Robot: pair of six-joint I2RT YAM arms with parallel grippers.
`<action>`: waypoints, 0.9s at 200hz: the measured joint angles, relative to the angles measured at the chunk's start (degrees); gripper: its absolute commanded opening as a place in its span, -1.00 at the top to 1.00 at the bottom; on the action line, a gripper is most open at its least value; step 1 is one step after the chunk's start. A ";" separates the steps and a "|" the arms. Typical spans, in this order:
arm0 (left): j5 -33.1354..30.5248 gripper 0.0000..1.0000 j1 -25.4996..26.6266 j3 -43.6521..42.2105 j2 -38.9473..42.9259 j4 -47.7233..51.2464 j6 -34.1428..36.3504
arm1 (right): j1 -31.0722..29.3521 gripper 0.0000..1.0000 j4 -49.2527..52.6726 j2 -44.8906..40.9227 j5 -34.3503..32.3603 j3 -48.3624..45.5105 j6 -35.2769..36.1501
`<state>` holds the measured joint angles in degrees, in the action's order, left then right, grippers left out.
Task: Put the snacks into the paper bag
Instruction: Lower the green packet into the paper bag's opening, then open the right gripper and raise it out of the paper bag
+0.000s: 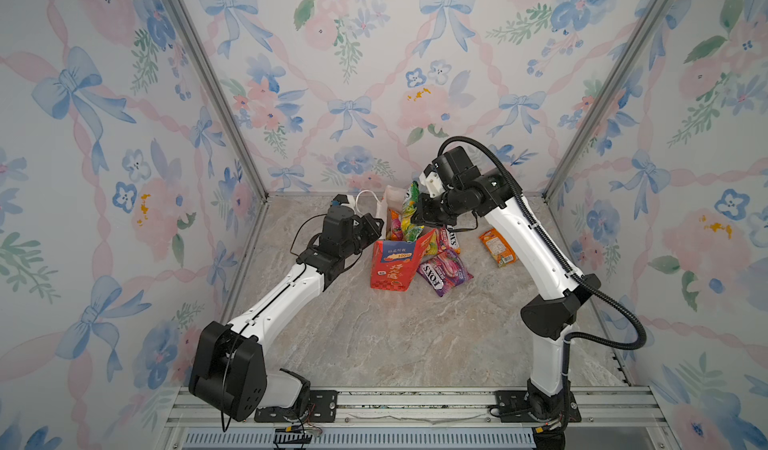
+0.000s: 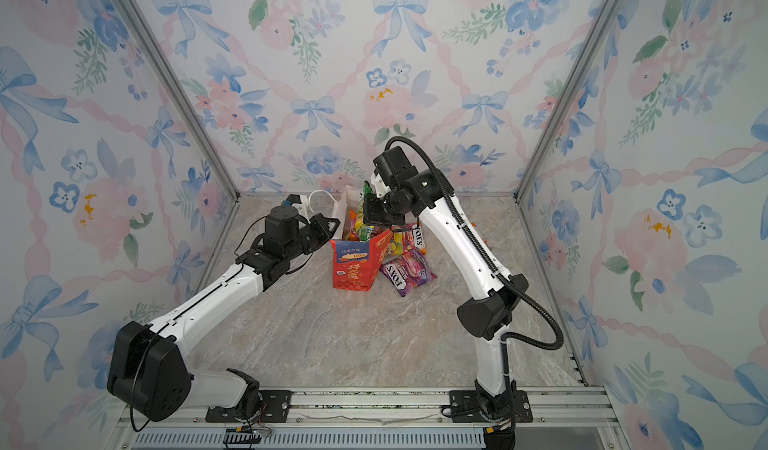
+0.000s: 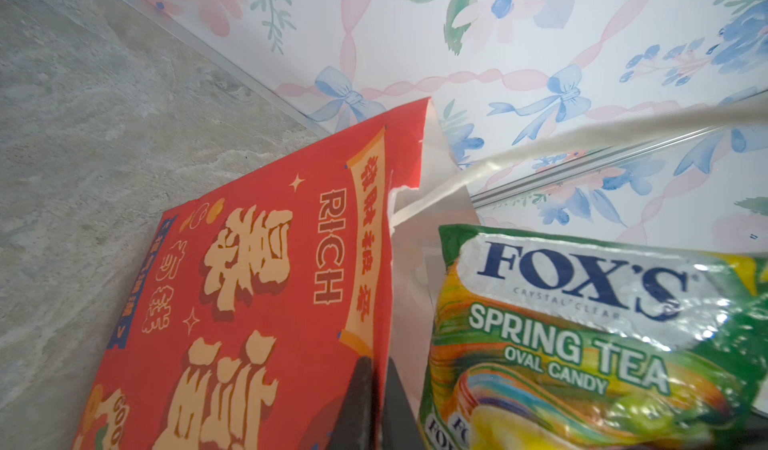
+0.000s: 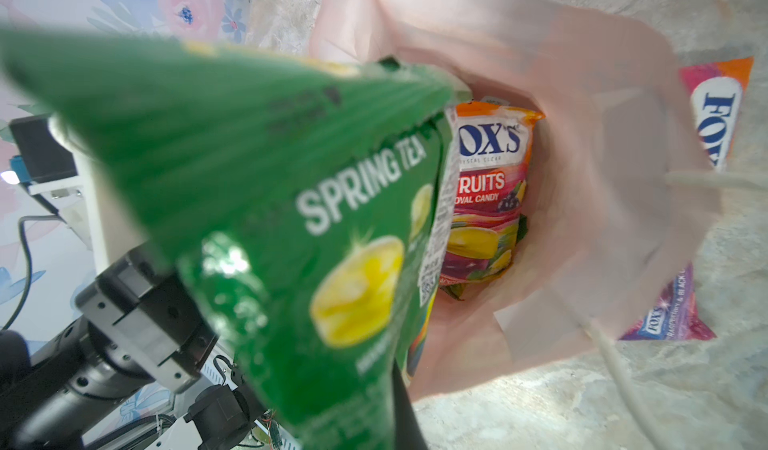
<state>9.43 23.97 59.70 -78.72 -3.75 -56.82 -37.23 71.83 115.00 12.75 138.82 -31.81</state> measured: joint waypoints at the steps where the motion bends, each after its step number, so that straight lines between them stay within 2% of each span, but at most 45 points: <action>1: 0.00 0.85 0.00 0.00 0.00 0.02 0.00 | -0.02 1.00 0.02 0.07 0.00 0.02 0.02; 53: 0.46 0.83 0.00 -0.92 0.00 -1.66 0.20 | -1.51 1.00 0.94 5.60 -1.36 1.64 -0.83; 60: 0.48 0.83 0.00 -1.11 0.02 -2.03 0.20 | -1.49 0.85 1.03 5.84 -1.51 1.79 -0.85; 69: 0.50 0.83 0.00 -1.42 0.11 -2.49 0.20 | -1.44 0.55 1.07 6.01 -1.62 2.01 -1.16; 102: 0.48 0.83 0.00 -1.97 0.66 -3.04 0.20 | -1.44 0.19 1.16 6.01 -1.42 3.17 -1.55; 130: 0.57 0.83 0.00 -1.97 0.66 -3.21 0.20 | -1.44 0.08 1.16 6.01 -1.25 3.89 -1.60; 180: 0.61 0.82 0.00 -2.05 0.66 -3.43 0.20 | -0.96 0.04 1.05 5.99 -1.18 4.11 -0.92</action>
<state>10.04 23.97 57.65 -78.06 -7.18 -56.62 -38.20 72.88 120.99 11.57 142.93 -32.73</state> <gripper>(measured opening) 0.087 0.478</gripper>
